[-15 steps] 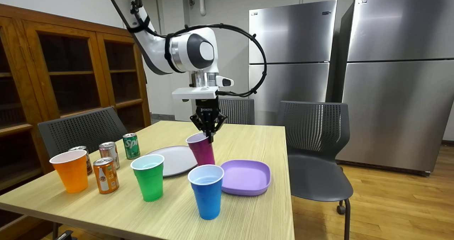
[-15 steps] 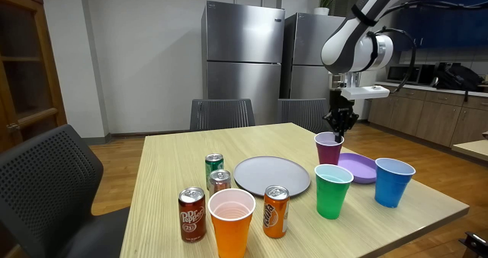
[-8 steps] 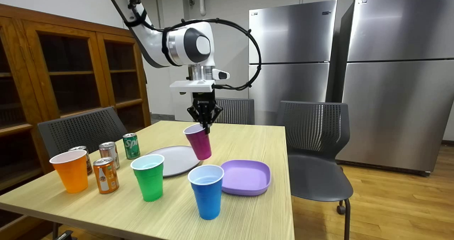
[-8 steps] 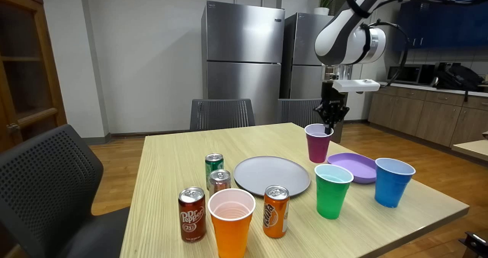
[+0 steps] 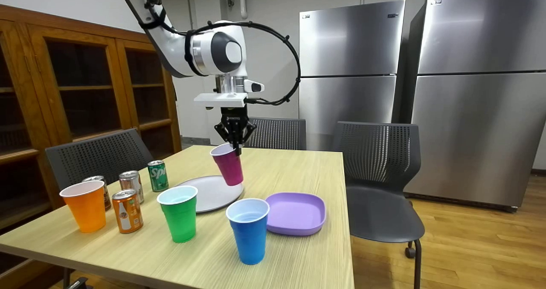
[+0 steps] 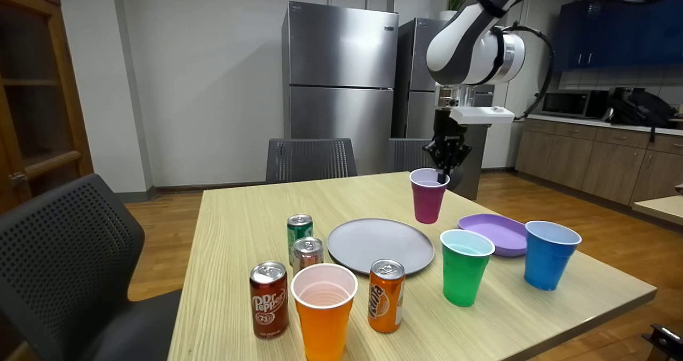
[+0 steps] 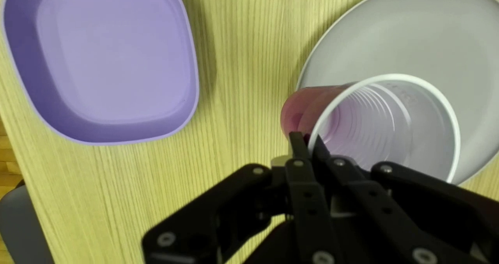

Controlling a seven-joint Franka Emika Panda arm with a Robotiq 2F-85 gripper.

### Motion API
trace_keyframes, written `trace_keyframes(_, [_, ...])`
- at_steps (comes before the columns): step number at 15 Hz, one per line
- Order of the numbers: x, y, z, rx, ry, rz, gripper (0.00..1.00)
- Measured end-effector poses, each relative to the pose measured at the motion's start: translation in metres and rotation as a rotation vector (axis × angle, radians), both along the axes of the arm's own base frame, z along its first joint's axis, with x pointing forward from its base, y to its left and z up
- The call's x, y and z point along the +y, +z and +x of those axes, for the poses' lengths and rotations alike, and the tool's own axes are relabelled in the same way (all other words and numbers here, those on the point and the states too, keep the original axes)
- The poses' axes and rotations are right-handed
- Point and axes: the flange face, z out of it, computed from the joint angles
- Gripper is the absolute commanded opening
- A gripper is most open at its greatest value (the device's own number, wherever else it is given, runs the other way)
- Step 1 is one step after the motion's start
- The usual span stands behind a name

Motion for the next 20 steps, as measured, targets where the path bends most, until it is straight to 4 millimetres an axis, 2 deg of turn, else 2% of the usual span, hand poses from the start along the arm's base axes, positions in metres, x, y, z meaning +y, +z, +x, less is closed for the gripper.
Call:
trace_keyframes(5, [0.026, -0.009, 0.001, 0.015, 0.043, 0.005, 0.01])
trace_keyframes(9, [0.04, -0.021, 0.0, 0.034, 0.065, 0.008, 0.01])
trace_keyframes(20, [0.049, -0.049, -0.001, 0.078, 0.081, 0.013, 0.01])
